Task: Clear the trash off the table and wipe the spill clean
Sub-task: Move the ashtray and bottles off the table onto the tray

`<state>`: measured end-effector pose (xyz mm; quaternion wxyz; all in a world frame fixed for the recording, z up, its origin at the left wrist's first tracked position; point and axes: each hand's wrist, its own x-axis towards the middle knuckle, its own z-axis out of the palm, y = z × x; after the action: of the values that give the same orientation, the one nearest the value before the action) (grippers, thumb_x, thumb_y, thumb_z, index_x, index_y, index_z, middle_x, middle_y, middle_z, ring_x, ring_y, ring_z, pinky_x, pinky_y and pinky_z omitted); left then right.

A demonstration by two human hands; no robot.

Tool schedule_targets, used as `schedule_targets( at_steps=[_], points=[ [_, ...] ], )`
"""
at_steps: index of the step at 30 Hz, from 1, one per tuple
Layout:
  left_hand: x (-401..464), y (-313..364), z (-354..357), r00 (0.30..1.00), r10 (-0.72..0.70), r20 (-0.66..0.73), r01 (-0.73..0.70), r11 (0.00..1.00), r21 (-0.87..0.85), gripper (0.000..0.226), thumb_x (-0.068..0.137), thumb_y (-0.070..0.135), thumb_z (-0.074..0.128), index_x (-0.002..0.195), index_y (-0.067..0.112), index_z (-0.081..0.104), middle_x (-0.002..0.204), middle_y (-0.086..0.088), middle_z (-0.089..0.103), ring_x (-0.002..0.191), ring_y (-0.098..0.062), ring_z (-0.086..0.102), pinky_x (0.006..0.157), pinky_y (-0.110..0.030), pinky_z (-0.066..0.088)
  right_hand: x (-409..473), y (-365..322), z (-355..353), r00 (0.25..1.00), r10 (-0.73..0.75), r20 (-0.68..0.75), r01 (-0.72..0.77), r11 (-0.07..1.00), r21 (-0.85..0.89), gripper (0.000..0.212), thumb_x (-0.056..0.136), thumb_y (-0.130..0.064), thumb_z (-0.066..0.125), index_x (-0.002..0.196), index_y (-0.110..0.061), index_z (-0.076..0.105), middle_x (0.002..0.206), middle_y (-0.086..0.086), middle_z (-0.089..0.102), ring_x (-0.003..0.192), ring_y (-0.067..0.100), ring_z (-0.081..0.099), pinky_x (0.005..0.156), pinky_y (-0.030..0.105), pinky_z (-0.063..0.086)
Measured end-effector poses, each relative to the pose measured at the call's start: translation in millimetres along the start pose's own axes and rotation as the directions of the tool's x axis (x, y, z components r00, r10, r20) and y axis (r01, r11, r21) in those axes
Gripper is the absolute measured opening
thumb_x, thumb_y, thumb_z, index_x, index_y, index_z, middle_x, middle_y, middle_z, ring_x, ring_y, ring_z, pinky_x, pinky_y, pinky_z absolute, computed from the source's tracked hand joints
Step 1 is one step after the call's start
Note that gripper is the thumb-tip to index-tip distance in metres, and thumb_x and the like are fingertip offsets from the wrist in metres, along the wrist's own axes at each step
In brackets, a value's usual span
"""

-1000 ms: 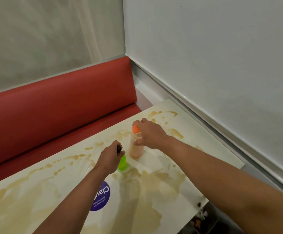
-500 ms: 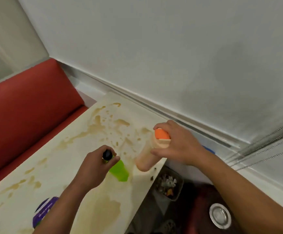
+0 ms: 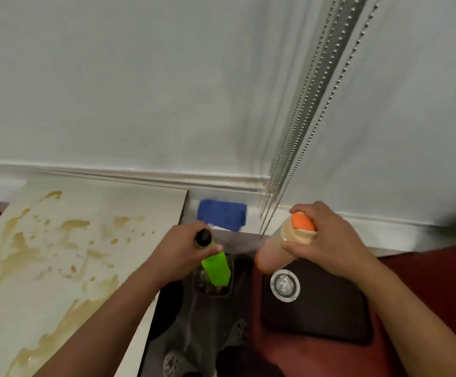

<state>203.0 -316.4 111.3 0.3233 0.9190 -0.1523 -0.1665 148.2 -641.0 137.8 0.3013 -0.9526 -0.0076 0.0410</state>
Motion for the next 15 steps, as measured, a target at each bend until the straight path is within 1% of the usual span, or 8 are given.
schedule_targets(
  at_steps=[3, 6, 8, 10, 12, 13, 15],
  points=[
    [35.9, 27.9, 47.4, 0.989, 0.081, 0.121, -0.083, 0.997, 0.01, 0.031, 0.082, 0.051, 0.077, 0.083, 0.024, 0.064, 0.074, 0.005, 0.064, 0.072, -0.012, 0.06, 0.064, -0.025, 0.044, -14.4, 57.4, 3.4, 0.992, 0.12, -0.029, -0.12, 0.993, 0.012, 0.066, 0.065, -0.058, 0.082, 0.122, -0.046, 0.053, 0.103, -0.018, 0.048, 0.089, 0.006, 0.057, 0.078, 0.032, 0.05],
    [67.2, 48.5, 103.0, 0.974, 0.139, 0.18, -0.139, 0.99, -0.015, 0.027, 0.082, 0.045, 0.079, 0.083, 0.025, 0.062, 0.071, 0.007, 0.06, 0.068, -0.008, 0.057, 0.064, -0.027, 0.043, -28.9, 110.9, 15.3, 0.971, 0.229, -0.068, -0.226, 0.973, 0.045, 0.069, 0.067, -0.051, 0.086, 0.127, -0.039, 0.056, 0.105, -0.016, 0.048, 0.091, 0.01, 0.058, 0.08, 0.033, 0.051],
    [84.6, 58.6, 142.3, 0.968, 0.145, 0.206, -0.133, 0.988, -0.073, 0.022, 0.081, 0.038, 0.08, 0.087, 0.024, 0.064, 0.075, 0.008, 0.063, 0.072, -0.007, 0.059, 0.067, -0.026, 0.045, -37.5, 142.5, 25.6, 0.95, 0.296, -0.098, -0.293, 0.955, 0.047, 0.069, 0.066, -0.048, 0.088, 0.127, -0.037, 0.056, 0.108, -0.015, 0.049, 0.094, 0.014, 0.06, 0.082, 0.035, 0.052],
    [100.9, 68.7, 188.3, 0.957, 0.151, 0.246, -0.122, 0.984, -0.129, 0.02, 0.081, 0.031, 0.081, 0.092, 0.021, 0.068, 0.082, 0.007, 0.067, 0.077, -0.007, 0.061, 0.072, -0.026, 0.047, -46.2, 175.0, 35.6, 0.923, 0.363, -0.13, -0.36, 0.932, 0.051, 0.069, 0.065, -0.047, 0.088, 0.125, -0.037, 0.057, 0.11, -0.015, 0.05, 0.097, 0.015, 0.06, 0.082, 0.034, 0.05],
    [114.3, 75.7, 232.4, 0.949, 0.14, 0.281, -0.108, 0.986, -0.124, 0.023, 0.081, 0.029, 0.082, 0.099, 0.022, 0.069, 0.088, 0.009, 0.068, 0.081, -0.008, 0.061, 0.075, -0.024, 0.045, -54.7, 204.1, 45.7, 0.886, 0.438, -0.152, -0.433, 0.899, 0.069, 0.069, 0.064, -0.047, 0.088, 0.125, -0.034, 0.059, 0.113, -0.013, 0.051, 0.103, 0.017, 0.06, 0.084, 0.034, 0.049],
    [120.9, 78.1, 252.7, 0.946, 0.13, 0.299, -0.098, 0.988, -0.119, 0.025, 0.08, 0.029, 0.081, 0.101, 0.024, 0.068, 0.09, 0.01, 0.068, 0.083, -0.008, 0.061, 0.077, -0.024, 0.045, -59.0, 217.8, 51.1, 0.869, 0.467, -0.165, -0.462, 0.884, 0.07, 0.069, 0.065, -0.047, 0.088, 0.126, -0.033, 0.06, 0.115, -0.012, 0.052, 0.105, 0.018, 0.06, 0.085, 0.036, 0.05],
    [134.2, 80.6, 291.0, 0.933, 0.128, 0.337, -0.094, 0.989, -0.113, 0.024, 0.079, 0.031, 0.079, 0.1, 0.027, 0.067, 0.09, 0.01, 0.07, 0.084, -0.01, 0.063, 0.08, -0.028, 0.049, -67.6, 244.9, 62.8, 0.845, 0.499, -0.194, -0.499, 0.865, 0.051, 0.071, 0.065, -0.046, 0.089, 0.128, -0.03, 0.06, 0.118, -0.008, 0.053, 0.108, 0.022, 0.061, 0.083, 0.04, 0.054]
  ],
)
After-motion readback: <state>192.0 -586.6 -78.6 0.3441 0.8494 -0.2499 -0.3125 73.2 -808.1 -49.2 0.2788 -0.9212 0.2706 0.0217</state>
